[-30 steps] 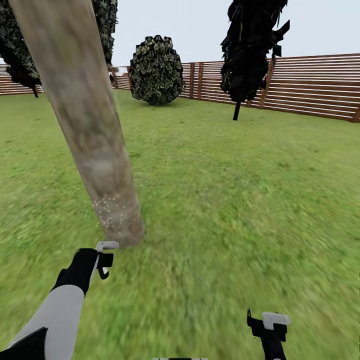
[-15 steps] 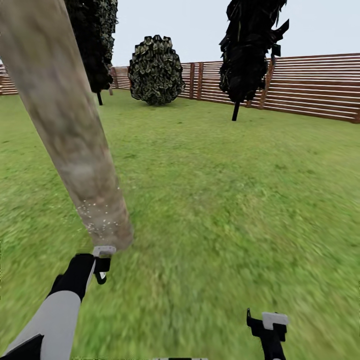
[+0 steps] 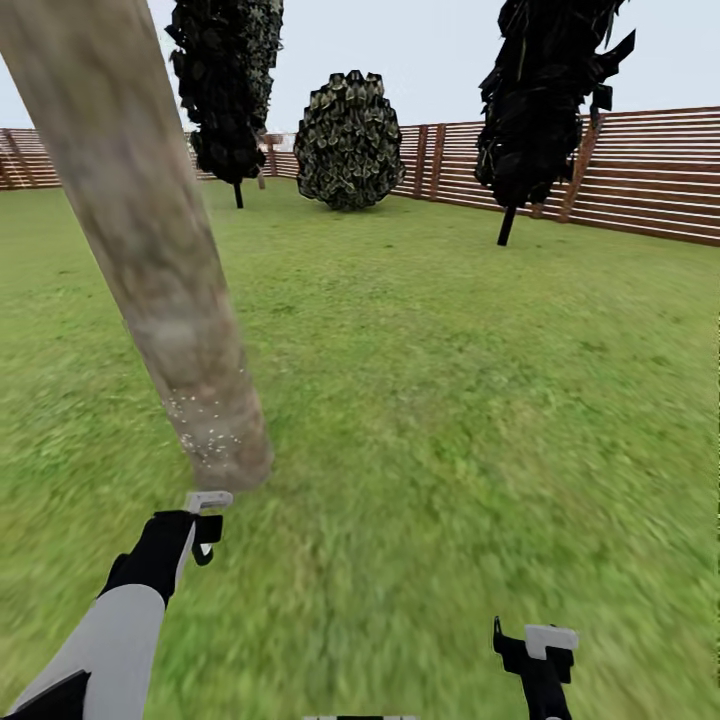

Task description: In the garden, pick up the pesticide atomizer on the floor and spray pesticide onto both trees until each tree trunk is fully covered.

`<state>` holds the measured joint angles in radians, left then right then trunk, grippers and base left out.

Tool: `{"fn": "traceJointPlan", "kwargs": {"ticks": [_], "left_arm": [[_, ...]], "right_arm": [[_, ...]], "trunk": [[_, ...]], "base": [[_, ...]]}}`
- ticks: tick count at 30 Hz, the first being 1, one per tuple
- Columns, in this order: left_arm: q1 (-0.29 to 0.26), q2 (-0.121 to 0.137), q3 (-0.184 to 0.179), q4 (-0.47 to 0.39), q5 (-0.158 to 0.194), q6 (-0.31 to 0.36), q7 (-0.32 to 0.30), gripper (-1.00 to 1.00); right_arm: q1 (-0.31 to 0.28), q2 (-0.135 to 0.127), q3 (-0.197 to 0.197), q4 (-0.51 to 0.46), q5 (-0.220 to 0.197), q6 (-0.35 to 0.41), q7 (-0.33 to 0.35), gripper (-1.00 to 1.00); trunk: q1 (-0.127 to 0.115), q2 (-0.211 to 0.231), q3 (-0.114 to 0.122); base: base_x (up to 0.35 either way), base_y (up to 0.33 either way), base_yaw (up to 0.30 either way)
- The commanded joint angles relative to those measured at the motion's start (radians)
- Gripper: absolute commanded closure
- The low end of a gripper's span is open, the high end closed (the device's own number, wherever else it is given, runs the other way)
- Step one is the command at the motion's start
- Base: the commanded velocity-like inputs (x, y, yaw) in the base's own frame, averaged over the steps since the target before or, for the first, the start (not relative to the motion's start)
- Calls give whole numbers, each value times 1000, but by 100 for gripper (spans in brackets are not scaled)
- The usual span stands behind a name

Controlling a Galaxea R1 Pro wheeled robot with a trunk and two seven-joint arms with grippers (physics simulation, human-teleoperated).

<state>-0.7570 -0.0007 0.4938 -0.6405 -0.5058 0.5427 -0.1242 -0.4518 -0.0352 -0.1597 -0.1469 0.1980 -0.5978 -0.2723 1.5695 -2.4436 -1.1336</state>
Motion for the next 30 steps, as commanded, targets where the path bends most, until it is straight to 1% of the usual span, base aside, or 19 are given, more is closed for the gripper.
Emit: {"fn": "traceJointPlan", "kwargs": {"ticks": [1, 8, 14, 30], "left_arm": [[-1, -1, 4, -2, -12, 3, -9, 100], [-1, -2, 2, -2, -13, 3, -9, 100], [-1, 0, 4, -5, -16, 3, -9, 100], [-1, -7, 0, -1, -13, 3, -8, 100]], "right_arm": [[-1, 0, -6, 1, 11, -2, -4, -100], [-1, 0, -6, 1, 11, -2, -4, -100], [-1, 1, -6, 1, 11, -2, -4, -100], [-1, 3, -6, 1, 11, -2, -4, -100]], "trunk": [[0, 0, -1], [0, 0, -1], [0, 0, -1], [0, 0, -1]], "base": [[1, -278, 4], [0, -278, 1], [135, -262, 22], [232, -192, 267]]}}
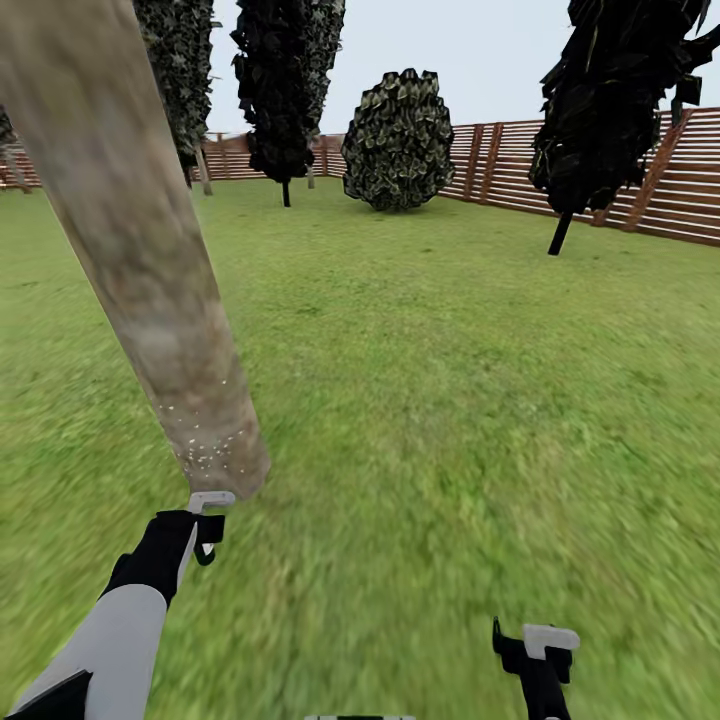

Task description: In the garden, pick up the pesticide atomizer on the floor and spray pesticide onto both trees until each tree trunk is fully covered.

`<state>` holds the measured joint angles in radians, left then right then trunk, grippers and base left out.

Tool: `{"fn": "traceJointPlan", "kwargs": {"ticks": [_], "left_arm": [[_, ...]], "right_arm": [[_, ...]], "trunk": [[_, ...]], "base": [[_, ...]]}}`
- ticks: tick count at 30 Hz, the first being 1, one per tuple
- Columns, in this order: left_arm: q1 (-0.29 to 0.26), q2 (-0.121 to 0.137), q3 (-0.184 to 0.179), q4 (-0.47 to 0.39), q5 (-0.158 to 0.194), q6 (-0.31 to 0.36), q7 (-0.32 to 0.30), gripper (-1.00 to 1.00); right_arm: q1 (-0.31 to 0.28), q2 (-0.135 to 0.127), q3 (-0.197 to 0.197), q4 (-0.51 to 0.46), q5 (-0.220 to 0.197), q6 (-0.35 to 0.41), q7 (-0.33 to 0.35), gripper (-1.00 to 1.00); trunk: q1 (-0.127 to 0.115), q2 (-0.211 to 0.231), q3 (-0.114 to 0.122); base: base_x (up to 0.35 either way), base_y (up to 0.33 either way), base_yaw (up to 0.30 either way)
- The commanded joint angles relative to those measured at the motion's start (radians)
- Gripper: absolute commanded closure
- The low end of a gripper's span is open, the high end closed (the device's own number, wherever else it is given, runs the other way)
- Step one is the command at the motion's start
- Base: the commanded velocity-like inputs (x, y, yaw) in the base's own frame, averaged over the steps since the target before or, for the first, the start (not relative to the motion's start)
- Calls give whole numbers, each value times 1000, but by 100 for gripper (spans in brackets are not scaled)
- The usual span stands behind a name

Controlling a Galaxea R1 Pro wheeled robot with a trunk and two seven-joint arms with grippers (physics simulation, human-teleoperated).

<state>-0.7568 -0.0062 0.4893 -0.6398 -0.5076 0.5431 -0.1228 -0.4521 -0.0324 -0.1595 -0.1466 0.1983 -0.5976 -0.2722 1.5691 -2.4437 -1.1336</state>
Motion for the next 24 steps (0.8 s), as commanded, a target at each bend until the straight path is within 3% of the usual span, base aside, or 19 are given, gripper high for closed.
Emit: {"fn": "traceJointPlan", "kwargs": {"ticks": [1, 7, 17, 24], "left_arm": [[-1, -1, 5, -1, -10, 3, -9, 100], [-1, -3, 4, -1, -10, 3, -9, 100], [-1, -3, 3, -1, -10, 3, -9, 100], [-1, -3, 3, -1, -10, 3, -9, 100]], "right_arm": [[0, 0, -6, 1, 11, -2, -4, -100], [0, 0, -6, 1, 10, -2, -4, -100], [0, 0, -6, 1, 11, -2, -4, -100], [0, 0, -6, 1, 11, -2, -4, -100]], "trunk": [[0, 0, -1], [0, 0, -1], [0, 0, -1], [0, 0, -1]], "base": [[241, -177, 278], [241, -177, 267], [239, -181, 25], [124, -255, 237]]}}
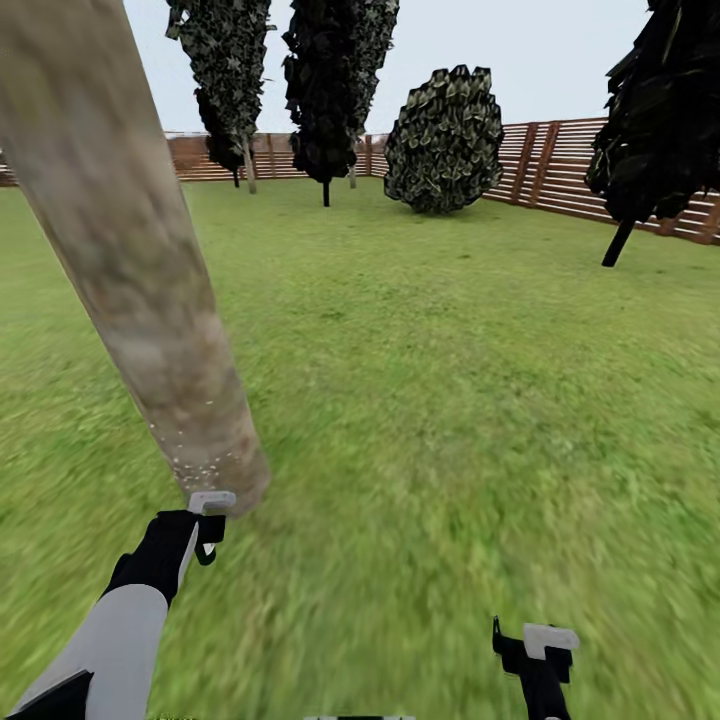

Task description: In the garden, pick up the pesticide atomizer on the floor and spray pesticide onto both trees until each tree trunk is fully covered.

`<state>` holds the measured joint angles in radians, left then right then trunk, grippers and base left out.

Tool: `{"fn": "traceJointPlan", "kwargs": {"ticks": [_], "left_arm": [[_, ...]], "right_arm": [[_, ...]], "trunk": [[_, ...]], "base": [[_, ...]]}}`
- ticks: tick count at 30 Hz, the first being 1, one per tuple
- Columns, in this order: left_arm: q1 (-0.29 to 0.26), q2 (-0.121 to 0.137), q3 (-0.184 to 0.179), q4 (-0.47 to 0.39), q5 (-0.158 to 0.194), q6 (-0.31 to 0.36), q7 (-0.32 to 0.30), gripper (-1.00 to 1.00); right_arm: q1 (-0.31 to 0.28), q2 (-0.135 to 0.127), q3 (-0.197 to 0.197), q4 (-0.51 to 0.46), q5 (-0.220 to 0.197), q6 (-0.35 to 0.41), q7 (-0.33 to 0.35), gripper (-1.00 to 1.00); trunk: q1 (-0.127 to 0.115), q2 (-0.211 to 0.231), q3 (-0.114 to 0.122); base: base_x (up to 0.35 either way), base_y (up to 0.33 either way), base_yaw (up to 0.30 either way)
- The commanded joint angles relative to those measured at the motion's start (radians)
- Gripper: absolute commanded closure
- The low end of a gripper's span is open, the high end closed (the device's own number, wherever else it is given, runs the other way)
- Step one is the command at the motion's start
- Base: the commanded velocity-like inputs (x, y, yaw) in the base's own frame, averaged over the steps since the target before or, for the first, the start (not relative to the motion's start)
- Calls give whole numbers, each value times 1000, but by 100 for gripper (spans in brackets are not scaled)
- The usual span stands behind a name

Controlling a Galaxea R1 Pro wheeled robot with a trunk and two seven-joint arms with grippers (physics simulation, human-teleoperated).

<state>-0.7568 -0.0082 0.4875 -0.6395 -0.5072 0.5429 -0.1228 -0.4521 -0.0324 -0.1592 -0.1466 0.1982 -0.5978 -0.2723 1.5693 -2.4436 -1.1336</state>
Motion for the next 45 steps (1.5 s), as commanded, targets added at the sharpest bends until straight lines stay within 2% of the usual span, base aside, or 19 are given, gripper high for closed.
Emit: {"fn": "traceJointPlan", "kwargs": {"ticks": [1, 15, 24, 27, 31, 34, 36, 39, 40, 41, 42, 44, 45], "left_arm": [[-1, -1, 5, -2, -10, 3, -9, 100], [0, -1, 5, -3, -10, 4, -11, 100], [-14, -2, 7, -18, -9, 21, -14, 100], [-74, -41, 5, -19, -9, 84, -15, 100], [-156, -95, -8, -19, -10, 130, -15, 100], [-192, -111, -24, -19, -10, 162, -20, 100], [-204, -102, -33, -19, -10, 171, -23, 100], [-199, -24, -36, -19, -11, 174, -31, 100], [-199, -10, -36, -18, -10, 175, -40, 100], [-203, -22, -40, -16, -9, 175, -43, 100], [-206, -57, -54, -16, -10, 175, -44, 100], [-215, -100, -75, -18, -10, 176, -44, 100], [-222, -98, -74, -19, -9, 177, -44, 100]], "right_arm": [[0, 0, -6, 1, 10, -2, -4, -100], [0, 1, -5, 1, 12, -1, -4, -100], [0, 2, -5, 1, 12, 1, -4, -100], [0, 2, -6, 1, 12, 1, -3, -100], [0, 2, -6, 1, 12, 0, -3, -100], [0, 2, -6, 1, 12, 0, -4, -100], [0, 1, -6, 1, 12, 0, -4, -100], [0, 0, -6, 1, 12, 0, -4, -100], [0, 0, -6, 1, 12, 0, -4, -100], [0, 0, -6, 1, 12, 1, -4, -100], [0, 0, -6, 1, 12, 1, -4, -100], [0, 0, -6, 1, 12, 1, -4, -100], [0, 0, -6, 1, 12, 1, -4, -100]], "trunk": [[0, 0, -1], [0, 0, -1], [0, 0, -1], [0, 0, -1], [0, 0, -1], [0, 0, -1], [0, 0, -1], [0, 0, -1], [0, 0, -1], [0, 0, -1], [0, 0, -1], [0, 0, -1], [0, 0, -1]], "base": [[115, -267, 275], [88, -266, 276], [-108, -47, 276], [-2, 0, 270], [0, 0, 99], [0, 0, 8], [0, 0, 1], [0, 0, 0], [0, 0, 0], [0, 0, 0], [0, 0, 0], [0, 0, 0], [0, 0, 0]]}}
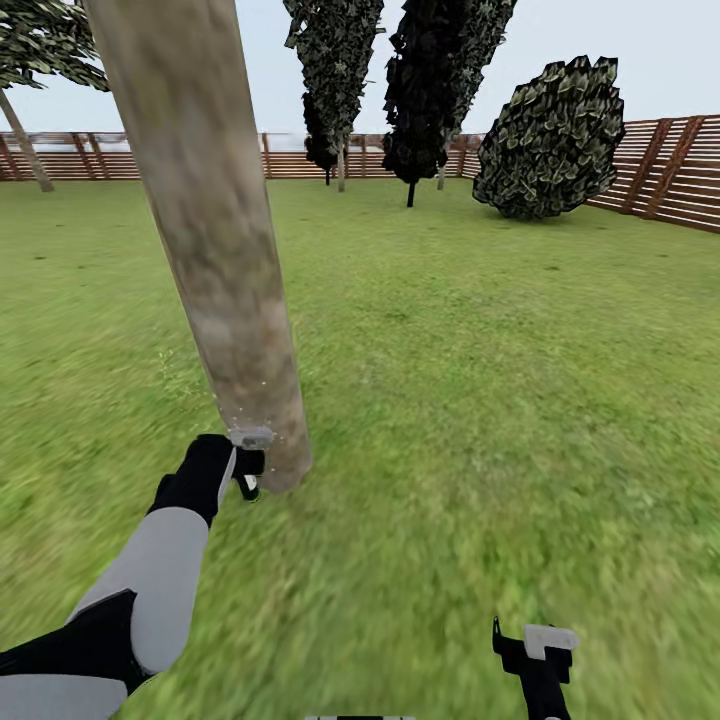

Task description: In the garden, pick up the pesticide atomizer on the floor and spray pesticide onto both trees until each tree trunk is fully covered.

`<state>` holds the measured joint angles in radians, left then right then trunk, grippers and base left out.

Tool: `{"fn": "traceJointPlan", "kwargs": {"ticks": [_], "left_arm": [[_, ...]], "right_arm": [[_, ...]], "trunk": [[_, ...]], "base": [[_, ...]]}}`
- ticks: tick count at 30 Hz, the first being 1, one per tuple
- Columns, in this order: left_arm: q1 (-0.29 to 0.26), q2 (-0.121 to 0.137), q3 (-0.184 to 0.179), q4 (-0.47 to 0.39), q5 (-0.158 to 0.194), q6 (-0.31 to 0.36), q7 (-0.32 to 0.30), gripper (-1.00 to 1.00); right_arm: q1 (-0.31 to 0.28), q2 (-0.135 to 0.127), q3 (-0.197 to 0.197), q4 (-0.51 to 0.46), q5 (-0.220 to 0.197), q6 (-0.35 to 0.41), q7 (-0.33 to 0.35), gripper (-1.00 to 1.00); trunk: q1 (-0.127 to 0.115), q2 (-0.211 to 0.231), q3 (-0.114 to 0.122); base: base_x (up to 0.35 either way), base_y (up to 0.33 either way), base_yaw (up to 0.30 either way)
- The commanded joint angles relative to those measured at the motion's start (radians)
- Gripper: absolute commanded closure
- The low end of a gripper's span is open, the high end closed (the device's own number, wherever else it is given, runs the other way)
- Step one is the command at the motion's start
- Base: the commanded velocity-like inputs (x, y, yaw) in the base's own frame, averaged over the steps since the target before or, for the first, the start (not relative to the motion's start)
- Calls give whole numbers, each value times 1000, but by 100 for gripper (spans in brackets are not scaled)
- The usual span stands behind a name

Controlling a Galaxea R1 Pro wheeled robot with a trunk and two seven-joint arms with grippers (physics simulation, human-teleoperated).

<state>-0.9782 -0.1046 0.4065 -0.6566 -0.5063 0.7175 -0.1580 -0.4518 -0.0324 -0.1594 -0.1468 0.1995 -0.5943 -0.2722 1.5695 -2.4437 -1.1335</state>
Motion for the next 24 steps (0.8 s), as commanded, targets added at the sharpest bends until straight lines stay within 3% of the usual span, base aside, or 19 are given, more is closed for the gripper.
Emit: {"fn": "traceJointPlan", "kwargs": {"ticks": [1, 5, 6, 11, 15, 18, 24], "left_arm": [[-4, 6, 8, -2, -10, 4, -9, 100], [2, 74, 7, -3, -11, 5, -10, 100], [5, 77, 4, -3, -11, 5, -9, 100], [-6, 67, 4, -3, -10, 4, -8, 100], [-35, 30, 3, -4, -9, 18, -8, 100], [-54, 33, 2, -19, -10, 68, -8, 100], [-48, 33, 0, -83, -11, 86, -9, 100]], "right_arm": [[-1, 0, -6, 1, 10, -2, -4, -100], [-1, 0, -6, 1, 11, -2, -4, -100], [-1, 0, -6, 1, 11, -2, -4, -100], [-1, 1, -6, 1, 11, -2, -4, -100], [-1, 2, -6, 1, 11, -2, -4, -100], [-1, 2, -6, 1, 11, -2, -4, -100], [-1, 1, -6, 1, 11, -3, -4, -100]], "trunk": [[0, 0, -1], [0, 0, -1], [0, 0, -1], [0, 0, -1], [0, 0, -1], [0, 0, -1], [0, 0, -1]], "base": [[0, 0, 0], [0, 0, 0], [0, 0, 0], [0, 0, 16], [0, 0, 228], [0, 0, 265], [50, -151, 53]]}}
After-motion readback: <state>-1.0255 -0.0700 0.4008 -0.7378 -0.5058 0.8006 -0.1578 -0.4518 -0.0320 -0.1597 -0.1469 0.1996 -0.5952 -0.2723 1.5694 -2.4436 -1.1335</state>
